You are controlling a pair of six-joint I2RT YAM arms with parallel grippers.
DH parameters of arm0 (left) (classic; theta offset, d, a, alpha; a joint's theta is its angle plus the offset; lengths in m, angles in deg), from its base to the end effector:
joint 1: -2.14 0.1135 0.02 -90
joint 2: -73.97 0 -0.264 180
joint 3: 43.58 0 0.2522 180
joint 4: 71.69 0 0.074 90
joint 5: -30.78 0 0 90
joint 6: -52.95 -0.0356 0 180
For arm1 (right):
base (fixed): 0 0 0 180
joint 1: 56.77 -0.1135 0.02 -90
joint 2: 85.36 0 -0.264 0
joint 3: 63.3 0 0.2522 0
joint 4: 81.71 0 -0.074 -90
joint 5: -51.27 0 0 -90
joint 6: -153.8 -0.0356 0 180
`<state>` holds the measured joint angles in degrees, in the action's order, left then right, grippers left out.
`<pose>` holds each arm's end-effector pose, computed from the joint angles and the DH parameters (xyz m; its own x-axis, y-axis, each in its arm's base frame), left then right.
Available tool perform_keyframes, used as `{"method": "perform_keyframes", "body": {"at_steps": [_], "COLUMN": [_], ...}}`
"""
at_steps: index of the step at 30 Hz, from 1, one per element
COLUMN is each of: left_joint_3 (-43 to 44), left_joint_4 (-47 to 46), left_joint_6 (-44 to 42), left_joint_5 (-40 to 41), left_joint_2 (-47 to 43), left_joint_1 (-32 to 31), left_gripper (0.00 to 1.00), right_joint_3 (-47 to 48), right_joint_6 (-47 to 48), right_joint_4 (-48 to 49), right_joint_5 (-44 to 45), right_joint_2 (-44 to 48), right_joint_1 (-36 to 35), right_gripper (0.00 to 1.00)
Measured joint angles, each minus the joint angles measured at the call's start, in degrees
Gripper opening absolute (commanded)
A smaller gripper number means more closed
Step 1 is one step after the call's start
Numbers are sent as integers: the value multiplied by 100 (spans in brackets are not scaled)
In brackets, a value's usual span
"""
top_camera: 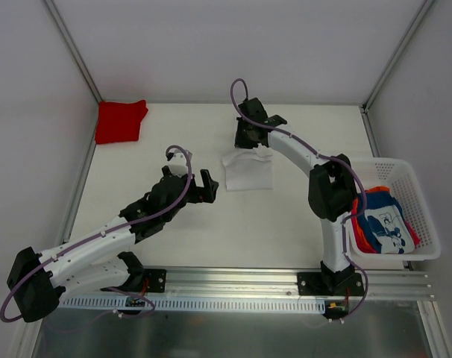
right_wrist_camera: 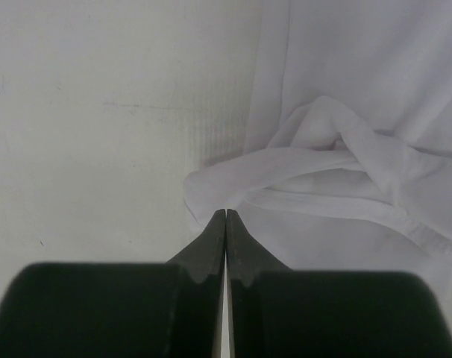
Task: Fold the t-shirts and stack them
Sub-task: Fold the tshirt
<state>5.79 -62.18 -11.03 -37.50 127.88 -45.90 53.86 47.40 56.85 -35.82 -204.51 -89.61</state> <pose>0.1567 -0.1546 0.2809 -0.3436 -0.2274 -0.9112 0.3339 0.8773 -0.3448 0.4044 0.2589 0.2600 -0.6983 -0.1151 -0.7065 -0.3268 0.9294 0.1716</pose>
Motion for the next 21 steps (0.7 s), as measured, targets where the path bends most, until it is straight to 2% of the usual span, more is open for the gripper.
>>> {"method": "perform_keyframes", "body": {"at_steps": [7,13,21], "left_joint_3": [-70,-74,-74], "left_joint_4": [72,72,70], "left_joint_6": [17,26,39], "left_joint_5": [44,140,140], "left_joint_2": [7,201,417], "left_joint_1": [-2,-2,-2], "left_gripper": [99,99,99], "right_joint_3": [-103,-758,-824], "right_joint_6": [-9,-70,-66], "right_joint_4": [13,188,227], "right_joint_5": [-15,-13,33], "right_joint_2": [-81,-46,-55], "right_joint_1": [109,116,116], "right_gripper": [1,1,1]}}
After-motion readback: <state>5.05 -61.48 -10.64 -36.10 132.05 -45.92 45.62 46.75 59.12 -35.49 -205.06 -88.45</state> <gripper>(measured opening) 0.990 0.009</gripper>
